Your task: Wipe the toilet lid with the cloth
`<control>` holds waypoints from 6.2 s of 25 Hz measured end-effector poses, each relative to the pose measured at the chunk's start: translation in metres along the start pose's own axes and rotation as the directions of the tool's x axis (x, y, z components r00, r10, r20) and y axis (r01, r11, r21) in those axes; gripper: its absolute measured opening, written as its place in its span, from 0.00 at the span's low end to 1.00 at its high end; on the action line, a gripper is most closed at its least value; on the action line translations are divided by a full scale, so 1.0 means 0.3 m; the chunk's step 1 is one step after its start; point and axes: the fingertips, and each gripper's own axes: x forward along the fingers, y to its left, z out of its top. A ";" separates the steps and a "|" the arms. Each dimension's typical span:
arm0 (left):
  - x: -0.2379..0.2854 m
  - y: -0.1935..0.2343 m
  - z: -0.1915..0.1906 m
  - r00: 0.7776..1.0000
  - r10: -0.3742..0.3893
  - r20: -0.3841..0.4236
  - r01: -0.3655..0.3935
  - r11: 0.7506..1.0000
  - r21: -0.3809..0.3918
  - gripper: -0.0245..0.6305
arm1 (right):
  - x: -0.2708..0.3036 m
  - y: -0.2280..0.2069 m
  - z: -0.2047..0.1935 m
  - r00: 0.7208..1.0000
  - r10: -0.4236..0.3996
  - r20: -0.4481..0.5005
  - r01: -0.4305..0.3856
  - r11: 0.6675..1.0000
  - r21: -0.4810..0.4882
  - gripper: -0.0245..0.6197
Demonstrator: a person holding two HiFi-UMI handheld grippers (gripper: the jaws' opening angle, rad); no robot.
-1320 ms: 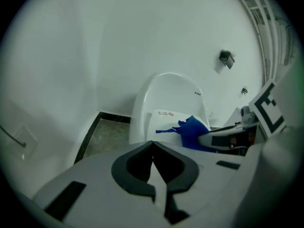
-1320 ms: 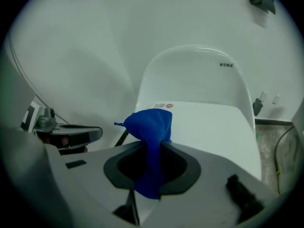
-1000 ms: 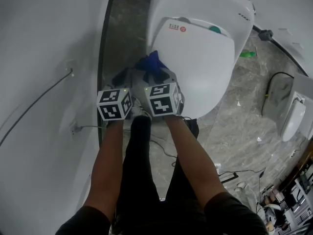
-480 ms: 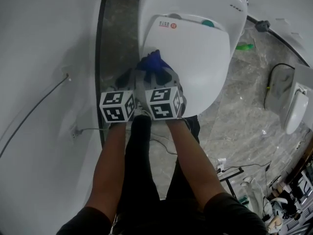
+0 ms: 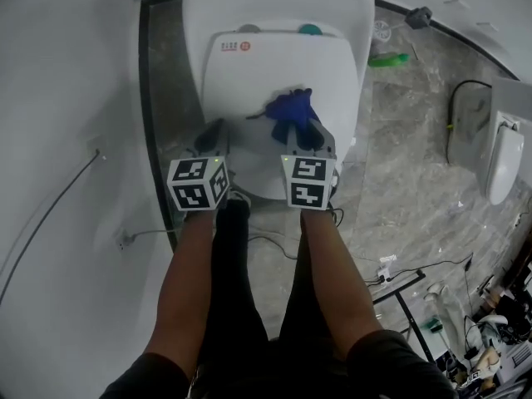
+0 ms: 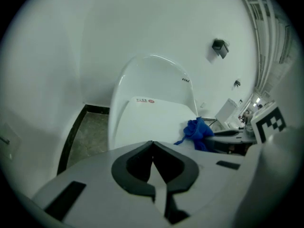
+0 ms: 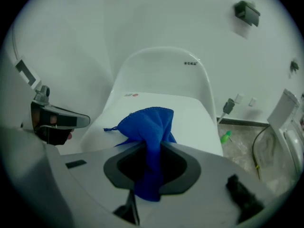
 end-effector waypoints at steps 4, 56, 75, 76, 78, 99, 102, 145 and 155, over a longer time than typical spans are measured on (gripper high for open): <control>0.050 -0.110 0.028 0.999 -0.034 -0.006 0.034 0.998 0.056 0.05 | -0.022 -0.116 -0.042 0.999 -0.031 -0.010 0.032 0.997 0.077 0.16; -0.228 -0.096 -0.191 0.998 -0.056 0.014 0.056 0.998 -0.026 0.05 | -0.107 0.300 -0.218 1.000 -0.008 -0.002 0.008 0.999 -0.042 0.16; -0.089 -0.358 -0.235 0.997 -0.080 0.003 0.080 0.996 0.034 0.05 | -0.174 -0.344 -0.384 0.983 -0.184 0.017 0.176 0.960 0.217 0.16; -0.089 -0.358 -0.235 0.997 -0.079 0.004 0.079 0.996 0.033 0.05 | -0.171 -0.366 -0.391 0.982 -0.191 0.009 0.184 0.957 0.222 0.16; -0.093 -0.359 -0.240 0.997 -0.079 0.004 0.079 0.996 0.031 0.05 | -0.166 -0.403 -0.402 0.980 -0.201 -0.010 0.198 0.953 0.230 0.16; -0.335 -0.075 -0.389 0.998 0.070 0.003 -0.069 0.994 -0.090 0.05 | -0.252 0.327 -0.320 0.991 0.103 0.090 -0.101 0.995 -0.024 0.16; -0.356 -0.039 -0.408 0.996 0.084 -0.001 -0.083 0.992 -0.099 0.05 | -0.228 0.420 -0.319 0.987 0.139 0.078 -0.136 0.990 -0.038 0.16; -0.336 -0.369 -0.133 0.998 -0.044 0.040 0.040 0.995 0.096 0.05 | -0.458 -0.258 -0.287 0.966 -0.217 0.144 0.197 0.970 0.141 0.16; -0.790 -0.498 0.348 0.963 -0.025 0.269 -0.036 0.975 0.221 0.05 | -0.964 -0.065 0.311 0.902 -0.048 0.429 0.043 0.999 0.020 0.15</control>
